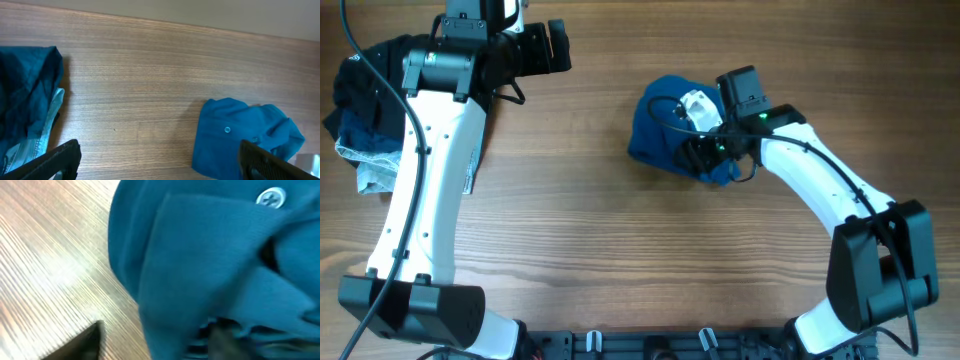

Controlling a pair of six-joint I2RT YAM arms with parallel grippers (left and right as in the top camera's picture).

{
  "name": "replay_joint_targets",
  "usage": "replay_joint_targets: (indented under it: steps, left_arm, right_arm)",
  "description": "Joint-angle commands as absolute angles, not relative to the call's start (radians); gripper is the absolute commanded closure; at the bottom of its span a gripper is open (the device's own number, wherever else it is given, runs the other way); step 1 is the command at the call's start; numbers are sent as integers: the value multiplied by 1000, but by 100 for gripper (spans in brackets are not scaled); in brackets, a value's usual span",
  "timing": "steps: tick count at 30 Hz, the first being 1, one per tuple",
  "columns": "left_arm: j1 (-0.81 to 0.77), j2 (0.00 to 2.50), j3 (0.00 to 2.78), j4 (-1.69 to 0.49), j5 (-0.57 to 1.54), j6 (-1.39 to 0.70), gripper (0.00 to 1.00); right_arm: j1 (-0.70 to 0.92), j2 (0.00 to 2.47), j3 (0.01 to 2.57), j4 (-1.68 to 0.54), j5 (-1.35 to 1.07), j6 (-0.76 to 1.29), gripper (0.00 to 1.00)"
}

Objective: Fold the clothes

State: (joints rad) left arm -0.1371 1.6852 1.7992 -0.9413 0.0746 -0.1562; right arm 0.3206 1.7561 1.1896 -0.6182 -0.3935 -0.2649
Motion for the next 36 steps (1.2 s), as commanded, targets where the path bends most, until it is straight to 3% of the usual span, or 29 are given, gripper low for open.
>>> replay_joint_targets:
  steps: [1,2,13,17,19,25,30,34,36]
  left_arm:
    - [-134,1698,1797,-942,66,-162,0]
    - [-134,1698,1797,-944,66,-162,0]
    - [-134,1698,1797,-955,66,-162,0]
    - [-134,1698,1797,-955,65,-162,0]
    - [-134,1698,1797,-956,65,-162,0]
    - [-134,1698,1797,-967,65,-162,0]
    - [-134,1698,1797,-967,65,-162,0]
    - [-134,1698,1797,-974,66,-162,0]
    - [-134,1698,1797,-986,70,-162,0]
  right_arm:
    - [316,1774,1180,-603,-373,-165,89]
    - [308,1765,1180,-605,-366,-145,96]
    - [227,1628,1185,-899,-382,4,96]
    - [227,1663,1146,-899,-264,77,96]
    - [217,1700,1126,-893,-193,131,90]
    - [125,1809,1119,-833,-179,182,89]
    - [95,1785,1168,-809,-224,179,44]
    - [59,1715,1201,-823,-271,184,21]
    - [27,1690,1201,-823,-286,194,19]
